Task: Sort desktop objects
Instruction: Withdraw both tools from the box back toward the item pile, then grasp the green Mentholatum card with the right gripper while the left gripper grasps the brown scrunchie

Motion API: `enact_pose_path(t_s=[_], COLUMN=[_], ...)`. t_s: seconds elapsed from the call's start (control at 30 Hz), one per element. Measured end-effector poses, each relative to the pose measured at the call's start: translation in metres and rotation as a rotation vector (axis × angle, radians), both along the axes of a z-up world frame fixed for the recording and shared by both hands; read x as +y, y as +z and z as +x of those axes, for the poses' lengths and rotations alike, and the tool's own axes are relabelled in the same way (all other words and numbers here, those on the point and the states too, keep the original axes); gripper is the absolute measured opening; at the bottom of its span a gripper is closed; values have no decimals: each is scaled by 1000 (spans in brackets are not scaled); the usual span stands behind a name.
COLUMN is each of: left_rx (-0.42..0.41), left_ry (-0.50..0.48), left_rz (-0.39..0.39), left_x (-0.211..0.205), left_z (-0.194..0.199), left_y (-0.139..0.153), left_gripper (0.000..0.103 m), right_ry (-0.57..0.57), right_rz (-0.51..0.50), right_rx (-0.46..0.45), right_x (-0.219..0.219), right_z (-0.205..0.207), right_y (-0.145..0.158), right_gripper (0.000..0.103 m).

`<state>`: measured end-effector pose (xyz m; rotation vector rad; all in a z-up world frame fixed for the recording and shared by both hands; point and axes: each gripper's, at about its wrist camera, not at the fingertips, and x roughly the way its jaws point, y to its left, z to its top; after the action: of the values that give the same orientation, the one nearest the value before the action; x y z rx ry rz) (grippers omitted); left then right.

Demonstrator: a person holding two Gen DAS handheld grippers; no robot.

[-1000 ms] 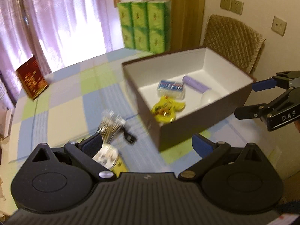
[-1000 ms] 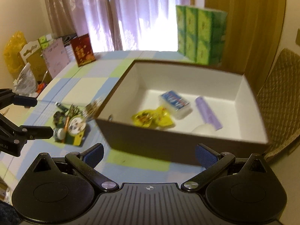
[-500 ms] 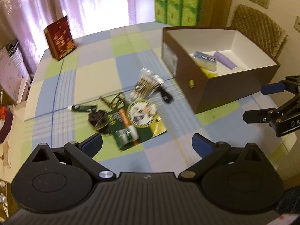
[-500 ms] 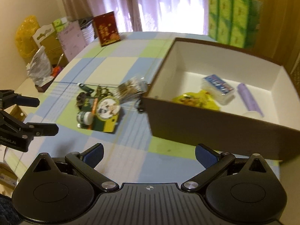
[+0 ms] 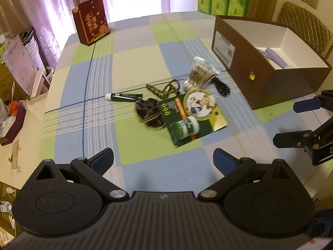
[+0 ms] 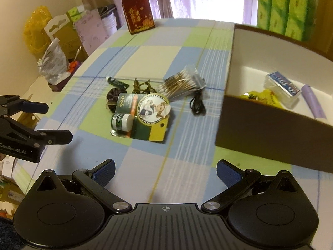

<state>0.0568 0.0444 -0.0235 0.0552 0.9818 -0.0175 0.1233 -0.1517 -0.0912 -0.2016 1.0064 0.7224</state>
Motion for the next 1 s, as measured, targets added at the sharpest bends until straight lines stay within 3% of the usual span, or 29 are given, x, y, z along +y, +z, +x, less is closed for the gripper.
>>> enact_pose_path(t_s=[0.33, 0.37, 0.47, 0.63, 0.77, 1.0], left_rx=[29, 31, 38, 45, 51, 68], left_ry=[-3, -3, -6, -16, -29, -49], left_rz=[-1, 0, 5, 10, 8, 14], left_x=[38, 41, 51, 67, 76, 85], left_z=[6, 7, 12, 20, 27, 38], left_y=[-22, -24, -30, -37, -41, -50], left_gripper=[100, 100, 100, 100, 100, 100], right_ry=[-33, -37, -50, -53, -37, -40], right_rz=[15, 23, 31, 37, 29, 3], right_rx=[-3, -2, -3, -12, -22, -28], right_x=[43, 47, 62, 86, 101, 121], right_z=[-2, -1, 2, 5, 7, 13], right_y=[-18, -19, -23, -29, -33, -43], right_gripper=[100, 97, 68, 65, 51, 41])
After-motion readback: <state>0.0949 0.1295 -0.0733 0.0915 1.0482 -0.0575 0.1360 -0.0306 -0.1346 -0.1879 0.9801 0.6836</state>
